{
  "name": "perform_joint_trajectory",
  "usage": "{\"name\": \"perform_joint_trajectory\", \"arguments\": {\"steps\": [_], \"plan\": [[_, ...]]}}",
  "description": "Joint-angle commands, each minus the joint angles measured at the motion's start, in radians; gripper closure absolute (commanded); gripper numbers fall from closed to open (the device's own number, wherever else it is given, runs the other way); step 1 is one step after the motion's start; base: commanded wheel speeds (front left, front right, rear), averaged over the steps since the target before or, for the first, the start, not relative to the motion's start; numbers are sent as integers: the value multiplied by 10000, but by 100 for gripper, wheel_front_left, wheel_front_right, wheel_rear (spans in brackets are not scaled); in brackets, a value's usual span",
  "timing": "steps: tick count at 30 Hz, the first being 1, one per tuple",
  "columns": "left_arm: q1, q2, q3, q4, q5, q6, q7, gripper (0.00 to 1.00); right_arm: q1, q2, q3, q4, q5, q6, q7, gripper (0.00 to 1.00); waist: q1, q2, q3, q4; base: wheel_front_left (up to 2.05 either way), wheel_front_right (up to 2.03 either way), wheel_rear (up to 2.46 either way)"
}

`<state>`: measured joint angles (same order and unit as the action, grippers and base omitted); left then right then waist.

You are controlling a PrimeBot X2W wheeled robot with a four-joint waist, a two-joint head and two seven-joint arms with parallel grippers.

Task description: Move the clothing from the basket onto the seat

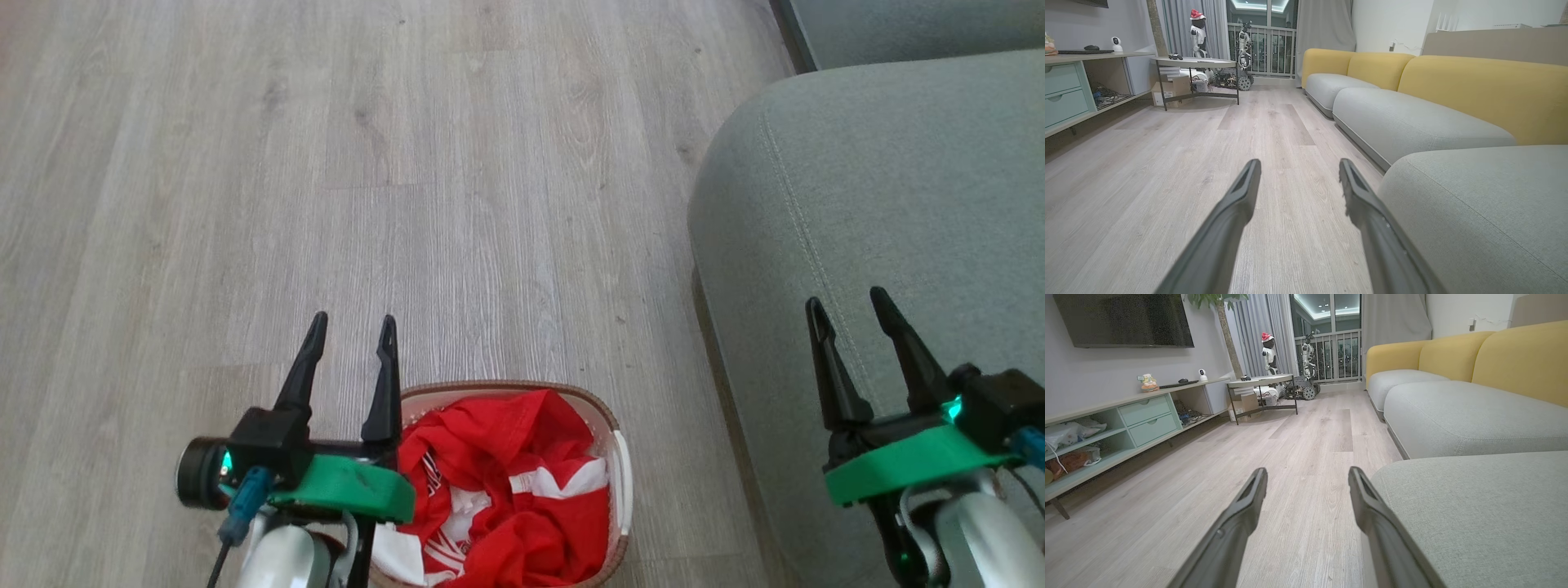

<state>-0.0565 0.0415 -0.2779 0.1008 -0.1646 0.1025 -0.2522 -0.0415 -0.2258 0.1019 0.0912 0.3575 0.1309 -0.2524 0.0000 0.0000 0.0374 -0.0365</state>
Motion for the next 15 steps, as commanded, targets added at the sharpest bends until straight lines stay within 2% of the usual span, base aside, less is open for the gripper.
{"name": "perform_joint_trajectory", "arguments": {"steps": [1, 15], "plan": [[-495, 87, 279, -281, 44, 16, -95, 0, -519, -257, 179, -310, 72, -2, -93, 0, 0, 0, 44, -27, 0, 0, 0], [-886, 87, -27, 55, -39, 283, -95, 0, -828, -486, 31, -508, 561, -2, -93, 0, 0, 0, 851, -378, 0, 0, 0]]}}
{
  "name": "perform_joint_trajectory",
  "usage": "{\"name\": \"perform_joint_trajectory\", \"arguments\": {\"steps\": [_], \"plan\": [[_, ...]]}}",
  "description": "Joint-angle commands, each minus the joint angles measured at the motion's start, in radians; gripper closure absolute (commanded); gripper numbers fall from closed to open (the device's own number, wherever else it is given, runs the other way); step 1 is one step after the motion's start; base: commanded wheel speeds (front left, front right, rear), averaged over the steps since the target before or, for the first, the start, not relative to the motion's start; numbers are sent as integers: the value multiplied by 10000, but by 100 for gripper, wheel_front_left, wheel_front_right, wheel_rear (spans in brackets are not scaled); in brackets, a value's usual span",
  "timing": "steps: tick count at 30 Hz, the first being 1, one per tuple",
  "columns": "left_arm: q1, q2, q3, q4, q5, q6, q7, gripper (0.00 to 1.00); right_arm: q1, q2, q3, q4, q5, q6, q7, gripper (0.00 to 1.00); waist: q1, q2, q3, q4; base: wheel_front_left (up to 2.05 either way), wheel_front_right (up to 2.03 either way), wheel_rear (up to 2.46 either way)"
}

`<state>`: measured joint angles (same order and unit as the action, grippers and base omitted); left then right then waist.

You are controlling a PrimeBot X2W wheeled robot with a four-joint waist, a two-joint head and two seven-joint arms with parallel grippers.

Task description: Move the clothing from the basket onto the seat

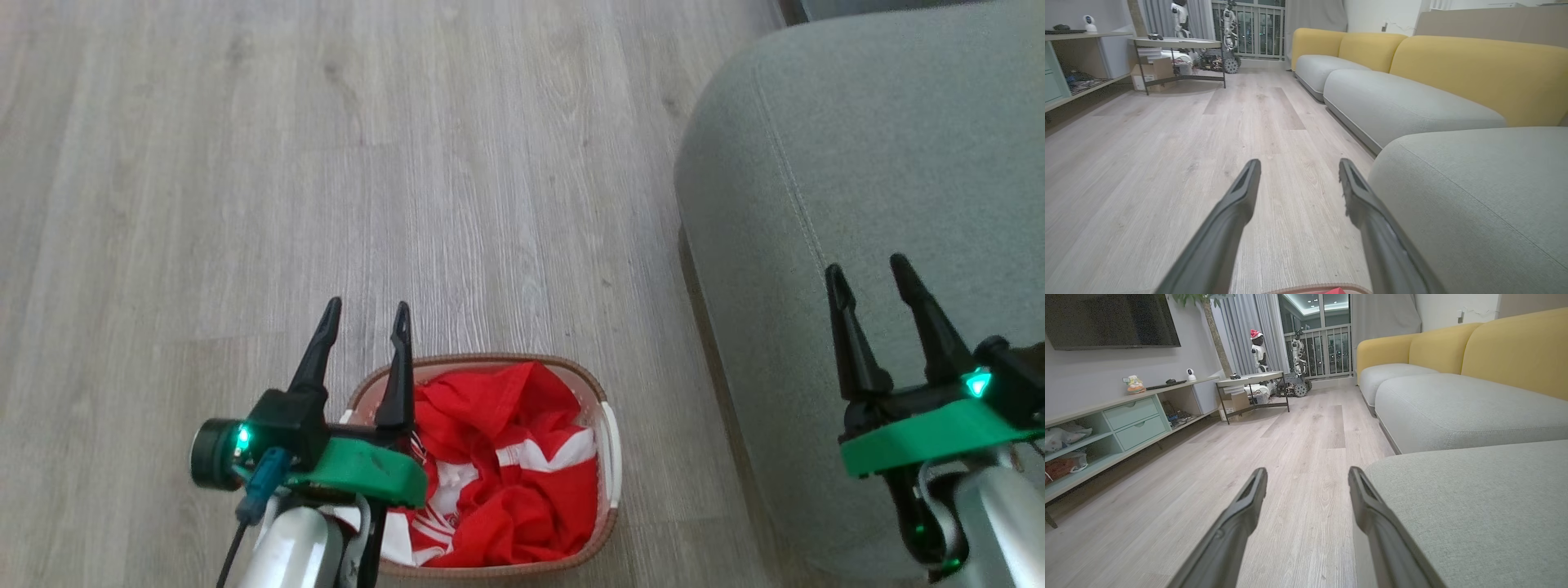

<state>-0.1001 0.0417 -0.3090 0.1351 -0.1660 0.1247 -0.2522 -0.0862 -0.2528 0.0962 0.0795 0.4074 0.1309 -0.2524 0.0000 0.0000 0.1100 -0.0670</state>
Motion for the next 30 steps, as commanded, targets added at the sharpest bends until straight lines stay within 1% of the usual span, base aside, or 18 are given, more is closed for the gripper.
{"name": "perform_joint_trajectory", "arguments": {"steps": [1, 10, 19, 23, 25, 30], "plan": [[-499, 85, 255, -263, -31, 95, -95, 0, -419, -241, 85, -424, 103, -2, -93, 0, 0, 0, 218, -109, 0, 0, 0], [-978, 85, -1, 198, -53, 347, -95, 0, -926, -521, 36, -691, 373, -2, -93, 0, 0, 0, 1026, -387, 0, 0, 0], [-1839, 85, -423, 1400, -215, 588, -95, 0, -1854, -873, -127, -1094, 721, -2, -93, 0, 0, 0, 2280, -786, 0, 0, 0], [-2342, 85, -705, 2158, -380, 685, -95, 0, -2216, -1011, -208, -1339, 938, -2, -93, 0, 0, 0, 2833, -939, 0, 0, 0], [-2733, 85, -853, 2955, -509, 698, -95, 0, -2449, -1118, -226, -1631, 1172, -2, -93, 0, 0, 0, 3274, -1108, 0, 0, 0], [-3388, 85, -1157, 4615, -1032, 503, -95, 0, -2816, -1307, -305, -2040, 1467, -2, -93, 0, 0, 0, 3949, -1405, 0, 0, 0]]}}
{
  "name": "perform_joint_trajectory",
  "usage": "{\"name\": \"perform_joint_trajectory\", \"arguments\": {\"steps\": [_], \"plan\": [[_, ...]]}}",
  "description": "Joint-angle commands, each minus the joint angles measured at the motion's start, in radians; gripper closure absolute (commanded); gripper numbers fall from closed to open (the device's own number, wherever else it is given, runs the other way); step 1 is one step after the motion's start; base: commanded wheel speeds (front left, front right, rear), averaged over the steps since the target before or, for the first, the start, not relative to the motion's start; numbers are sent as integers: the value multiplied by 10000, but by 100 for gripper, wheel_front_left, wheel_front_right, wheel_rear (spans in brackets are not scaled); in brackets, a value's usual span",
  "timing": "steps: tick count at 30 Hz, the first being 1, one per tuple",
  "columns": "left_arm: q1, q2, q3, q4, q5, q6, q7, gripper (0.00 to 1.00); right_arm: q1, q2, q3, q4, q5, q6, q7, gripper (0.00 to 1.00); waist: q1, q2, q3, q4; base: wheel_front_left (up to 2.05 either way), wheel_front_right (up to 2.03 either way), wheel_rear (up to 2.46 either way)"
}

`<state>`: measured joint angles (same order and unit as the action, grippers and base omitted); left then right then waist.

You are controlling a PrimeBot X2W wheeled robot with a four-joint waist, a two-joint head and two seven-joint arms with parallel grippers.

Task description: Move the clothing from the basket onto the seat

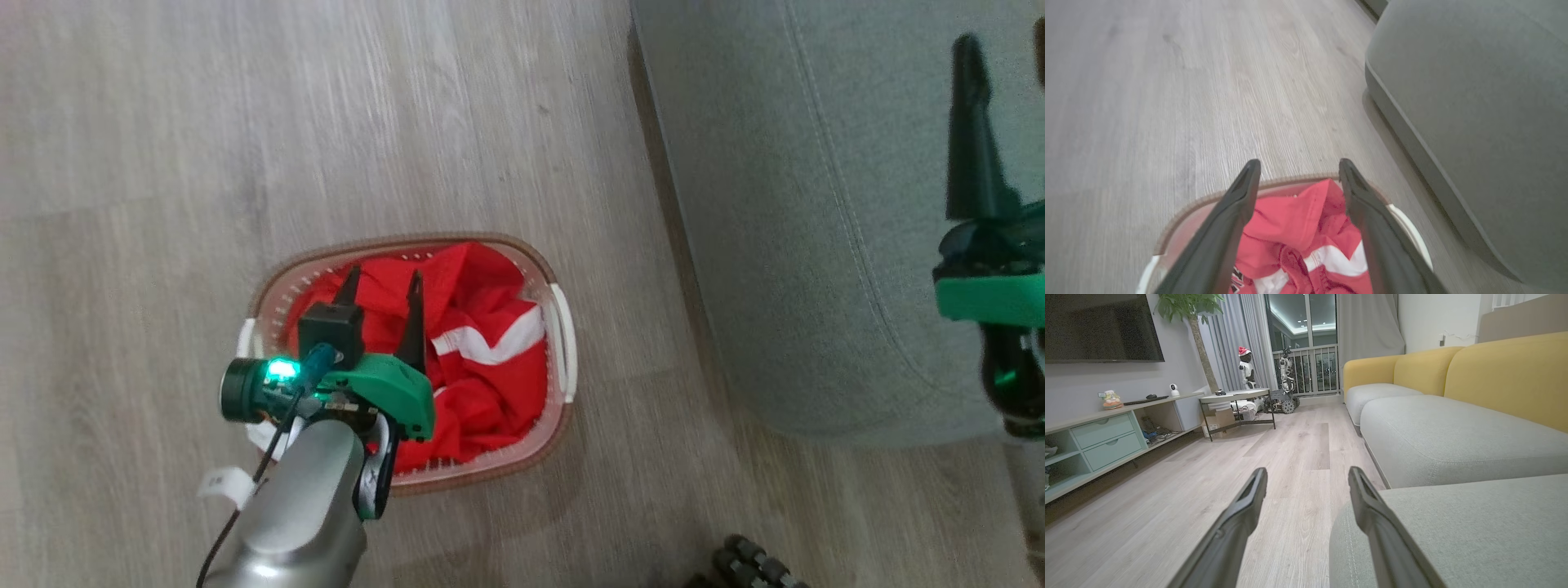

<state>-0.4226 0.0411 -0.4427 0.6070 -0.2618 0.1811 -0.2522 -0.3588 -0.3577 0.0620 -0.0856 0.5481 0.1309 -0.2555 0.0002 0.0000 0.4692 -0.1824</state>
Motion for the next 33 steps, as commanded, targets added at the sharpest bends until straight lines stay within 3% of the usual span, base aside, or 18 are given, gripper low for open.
{"name": "perform_joint_trajectory", "arguments": {"steps": [1, 12, 18, 26, 33], "plan": [[-286, 91, 102, 254, -246, -130, -95, 0, -159, -279, 18, -459, 101, -2, -63, 0, -2, 0, 489, -309, 0, 0, 0], [-2186, 91, -1248, 3635, -2250, -829, -39, 0, -1264, -285, -261, -1292, 595, -2, -63, 0, -2, 0, 2277, -1043, 0, 0, 0], [-3110, 91, -2144, 4997, -3527, -1281, 928, 0, -1987, -251, -367, -1678, 765, -2, -63, 0, -2, 0, 3274, -1475, 0, 0, 0], [-3720, 91, -2833, 5670, -4321, -1265, 1834, 0, -2513, -134, -491, -1891, 874, -2, -63, 0, -2, 0, 4188, -1869, 0, 0, 0], [-4161, 91, -3395, 5935, -4979, -976, 2810, 0, -2786, -83, -557, -1984, 970, -2, -63, 0, -2, 0, 4988, -1948, 0, 0, 0]]}}
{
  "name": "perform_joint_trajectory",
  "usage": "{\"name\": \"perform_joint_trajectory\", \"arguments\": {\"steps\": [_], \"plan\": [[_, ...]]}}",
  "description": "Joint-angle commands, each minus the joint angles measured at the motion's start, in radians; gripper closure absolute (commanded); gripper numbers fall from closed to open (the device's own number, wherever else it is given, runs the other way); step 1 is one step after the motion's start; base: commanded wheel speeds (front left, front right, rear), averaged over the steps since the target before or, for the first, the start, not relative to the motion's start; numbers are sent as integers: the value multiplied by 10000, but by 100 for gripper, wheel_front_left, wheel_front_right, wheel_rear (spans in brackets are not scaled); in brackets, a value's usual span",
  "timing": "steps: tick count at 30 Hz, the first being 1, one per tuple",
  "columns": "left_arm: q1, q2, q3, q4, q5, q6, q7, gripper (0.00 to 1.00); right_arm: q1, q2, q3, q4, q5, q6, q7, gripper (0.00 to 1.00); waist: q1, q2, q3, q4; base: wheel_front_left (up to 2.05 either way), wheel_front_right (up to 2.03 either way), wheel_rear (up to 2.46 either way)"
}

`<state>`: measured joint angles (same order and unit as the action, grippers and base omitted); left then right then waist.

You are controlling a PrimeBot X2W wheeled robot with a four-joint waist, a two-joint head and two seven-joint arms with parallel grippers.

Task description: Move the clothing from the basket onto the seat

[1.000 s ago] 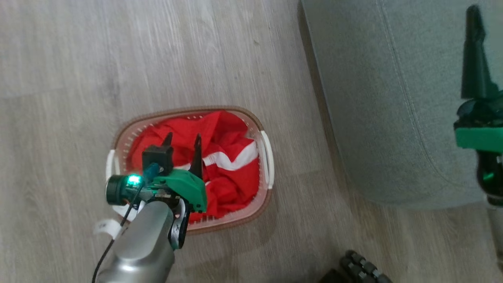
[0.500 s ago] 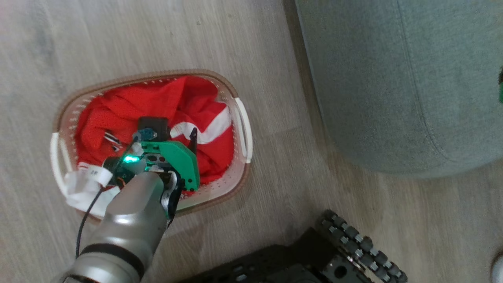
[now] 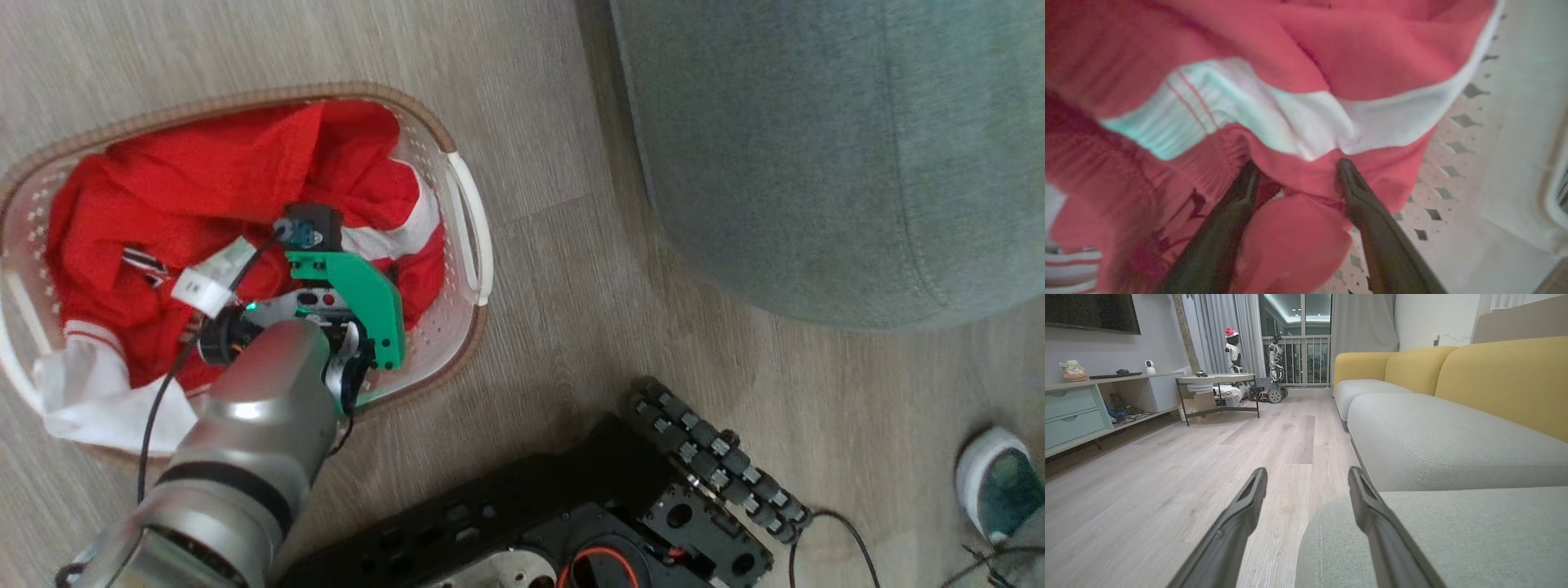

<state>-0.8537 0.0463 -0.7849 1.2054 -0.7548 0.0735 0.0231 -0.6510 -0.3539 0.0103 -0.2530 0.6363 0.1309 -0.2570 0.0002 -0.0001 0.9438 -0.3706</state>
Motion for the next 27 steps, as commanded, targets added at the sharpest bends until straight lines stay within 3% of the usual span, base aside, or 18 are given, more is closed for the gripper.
{"name": "perform_joint_trajectory", "arguments": {"steps": [1, 6, 7, 9, 10, 27], "plan": [[95, 39, -68, -11, -114, 136, 243, 0, 90, -103, -28, -322, 91, -2, -47, 0, -2, 1, 332, -74, 0, 0, 0], [-103, 39, -518, 75, -390, 280, 973, 0, -72, -40, 24, -318, 59, -2, -47, 0, -2, 1, 504, -38, 0, 0, 0], [-133, 39, -586, 59, -444, 303, 1000, 12, -79, -39, 35, -311, 51, -2, -47, 0, -2, 1, 511, -24, 0, 0, 0], [-199, 39, -697, 22, -545, 328, 915, 76, -81, -54, 33, -295, 35, -2, -47, 0, -2, 1, 506, 22, 0, 0, 0], [-221, 39, -730, 3, -624, 316, 888, 100, -77, -71, 25, -287, 31, -2, -47, 0, -2, 1, 497, 54, 0, 0, 0], [262, 39, -1496, -342, -1790, -243, -291, 100, 271, -174, 23, 3, -77, -2, -47, 0, -2, 1, -1001, 499, 0, 0, 0]]}}
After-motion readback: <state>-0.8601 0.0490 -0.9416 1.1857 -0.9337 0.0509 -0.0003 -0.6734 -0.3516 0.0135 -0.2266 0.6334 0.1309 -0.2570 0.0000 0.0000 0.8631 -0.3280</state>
